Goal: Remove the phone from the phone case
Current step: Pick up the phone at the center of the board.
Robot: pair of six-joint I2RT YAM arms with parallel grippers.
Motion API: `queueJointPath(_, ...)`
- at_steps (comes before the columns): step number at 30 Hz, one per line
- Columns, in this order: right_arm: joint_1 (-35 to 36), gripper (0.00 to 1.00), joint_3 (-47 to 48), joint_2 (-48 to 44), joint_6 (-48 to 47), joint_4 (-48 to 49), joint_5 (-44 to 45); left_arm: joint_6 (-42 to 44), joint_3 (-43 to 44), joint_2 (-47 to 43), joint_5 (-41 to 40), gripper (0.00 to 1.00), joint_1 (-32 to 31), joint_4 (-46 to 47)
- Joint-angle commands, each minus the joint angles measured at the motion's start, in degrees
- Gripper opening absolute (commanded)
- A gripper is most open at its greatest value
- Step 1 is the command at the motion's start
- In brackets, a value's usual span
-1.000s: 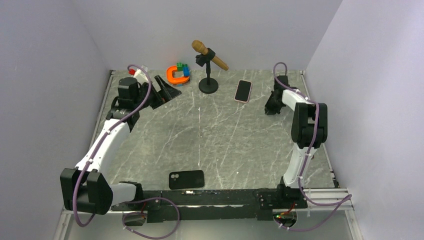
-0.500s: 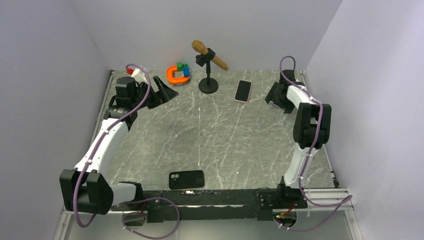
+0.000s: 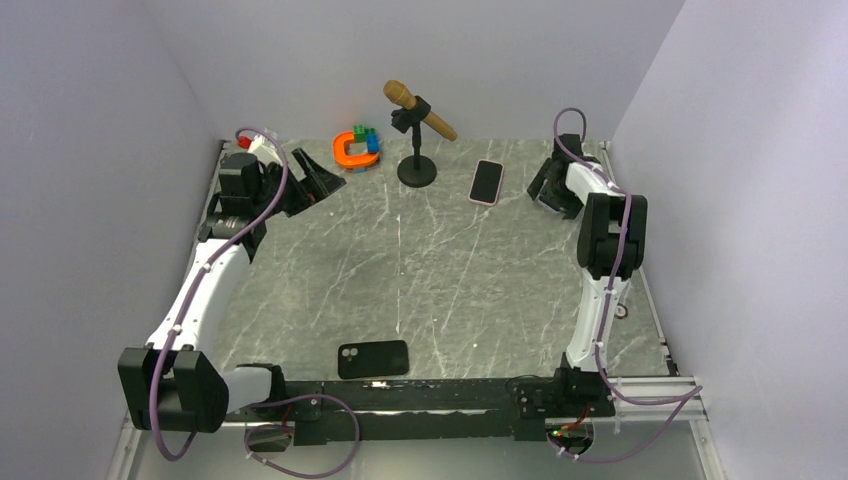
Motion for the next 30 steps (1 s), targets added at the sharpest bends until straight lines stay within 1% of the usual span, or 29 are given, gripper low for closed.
queueJointPath(1, -0.2, 1.0, 7.1, 6.3, 3.9, -5.0, 3.7, -1.3, 0.5, -1.1, 0.4, 1.0, 0.7, 1.6)
queueJointPath(5, -0.2, 1.0, 15.1, 11.5, 5.6, -10.9, 6.2, -2.0, 0.8, -0.8, 1.6, 0.99, 1.4, 1.4)
queueJointPath(10, -0.3, 1.0, 24.8, 17.5, 8.8, -18.5, 11.6, -2.5, 0.9, -0.5, 1.1, 0.99, 1.7, 0.7)
queueJointPath(12, -0.7, 0.99, 27.7, 19.7, 8.9, -20.0, 11.3, -2.5, 1.1, -0.2, 1.0, 0.99, 1.7, 0.2)
queueJointPath(14, -1.2, 0.97, 31.2, 22.0, 8.9, -21.6, 10.4, -2.6, 1.3, 0.2, 1.2, 0.99, 1.7, 0.0)
queueJointPath(19, -2.6, 0.91, 35.2, 25.4, 7.9, -23.0, 8.3, -2.9, 1.0, 0.5, 2.0, 0.97, 2.0, 0.7)
queueJointPath(21, -2.9, 0.9, 35.4, 25.4, 7.3, -23.0, 8.7, -3.0, 1.0, 0.8, 2.5, 0.97, 2.1, 0.8)
queueJointPath(22, -3.1, 0.88, 35.0, 25.2, 6.5, -22.5, 8.0, -3.2, 0.8, 0.8, 2.8, 0.96, 2.3, 1.0)
queueJointPath(24, -3.3, 0.8, 34.4, 25.2, 4.9, -21.5, 6.2, -3.5, 0.6, 1.0, 3.2, 0.95, 2.4, 1.5)
queueJointPath(27, -3.3, 0.64, 33.3, 24.5, 2.1, -19.8, 3.1, -3.2, 0.4, 0.9, 2.9, 0.94, 2.5, 1.7)
queueJointPath(30, -3.0, 0.39, 27.0, 19.5, -0.6, -14.3, -1.6, -2.8, 0.5, 1.0, 1.8, 0.93, 2.5, 1.3)
